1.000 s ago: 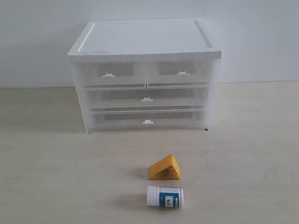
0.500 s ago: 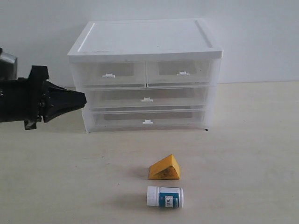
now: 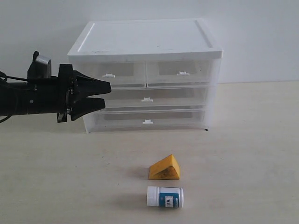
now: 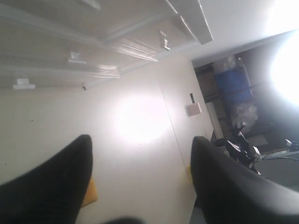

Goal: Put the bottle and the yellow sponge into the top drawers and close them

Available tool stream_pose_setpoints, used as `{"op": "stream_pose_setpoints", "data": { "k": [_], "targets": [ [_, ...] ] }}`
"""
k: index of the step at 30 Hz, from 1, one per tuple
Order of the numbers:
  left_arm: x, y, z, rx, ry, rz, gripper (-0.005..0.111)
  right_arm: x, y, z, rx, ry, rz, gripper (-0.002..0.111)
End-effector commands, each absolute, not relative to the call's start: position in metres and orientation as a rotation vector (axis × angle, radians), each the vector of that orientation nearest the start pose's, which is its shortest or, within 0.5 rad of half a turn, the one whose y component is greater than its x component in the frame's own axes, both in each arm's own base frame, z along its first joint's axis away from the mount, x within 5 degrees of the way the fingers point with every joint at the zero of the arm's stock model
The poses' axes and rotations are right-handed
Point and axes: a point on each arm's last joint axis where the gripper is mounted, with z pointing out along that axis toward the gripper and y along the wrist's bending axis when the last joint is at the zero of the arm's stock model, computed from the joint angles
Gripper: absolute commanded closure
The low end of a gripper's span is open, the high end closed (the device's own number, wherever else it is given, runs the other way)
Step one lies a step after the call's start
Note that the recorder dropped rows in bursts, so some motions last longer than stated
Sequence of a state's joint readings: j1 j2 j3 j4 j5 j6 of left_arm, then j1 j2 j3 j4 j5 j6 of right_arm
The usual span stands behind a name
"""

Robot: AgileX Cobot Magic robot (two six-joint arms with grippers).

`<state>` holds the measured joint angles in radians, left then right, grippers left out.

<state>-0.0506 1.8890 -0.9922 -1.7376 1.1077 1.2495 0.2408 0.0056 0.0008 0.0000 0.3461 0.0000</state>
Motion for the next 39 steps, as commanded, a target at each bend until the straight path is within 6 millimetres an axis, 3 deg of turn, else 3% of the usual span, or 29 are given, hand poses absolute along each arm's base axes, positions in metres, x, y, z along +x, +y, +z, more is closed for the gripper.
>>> {"op": "stream_pose_setpoints", "data": {
  "k": [1,7,11,15,18,21,25,30,34,39],
  "targets": [
    [0.347,-0.101,0.195,0.078,2.106,-1.571,0.049,0.052,0.012,0.182,-0.230,1.814,0.155,0.108],
    [0.347,-0.101,0.196,0.079,2.105,-1.573,0.049,0.052,0.012,0.183,-0.234,1.807,0.150,0.108],
    [0.344,-0.103,0.199,0.109,2.079,-1.629,0.049,0.055,0.014,0.206,-0.008,1.580,0.378,0.108],
    [0.342,-0.104,0.202,0.134,2.056,-1.676,0.049,0.052,0.012,0.228,0.050,1.331,0.447,0.108],
    [0.342,-0.104,0.202,0.134,2.056,-1.676,0.049,0.050,0.010,0.238,0.136,1.220,0.568,0.108],
    [0.342,-0.104,0.202,0.134,2.056,-1.676,0.049,0.046,0.008,0.247,0.285,1.099,0.808,0.108],
    [0.342,-0.104,0.202,0.134,2.056,-1.676,0.049,0.042,0.006,0.255,0.315,0.986,0.902,0.108],
    [0.342,-0.104,0.202,0.161,2.046,-1.658,0.049,0.040,0.010,0.256,0.277,0.986,0.956,0.108],
    [0.345,-0.103,0.199,0.169,2.055,-1.594,0.049,0.041,0.017,0.279,0.203,1.001,0.963,0.108],
    [0.346,-0.102,0.198,0.157,2.066,-1.571,0.049,0.068,0.027,0.300,0.235,1.177,0.988,0.108]
  ]
}}
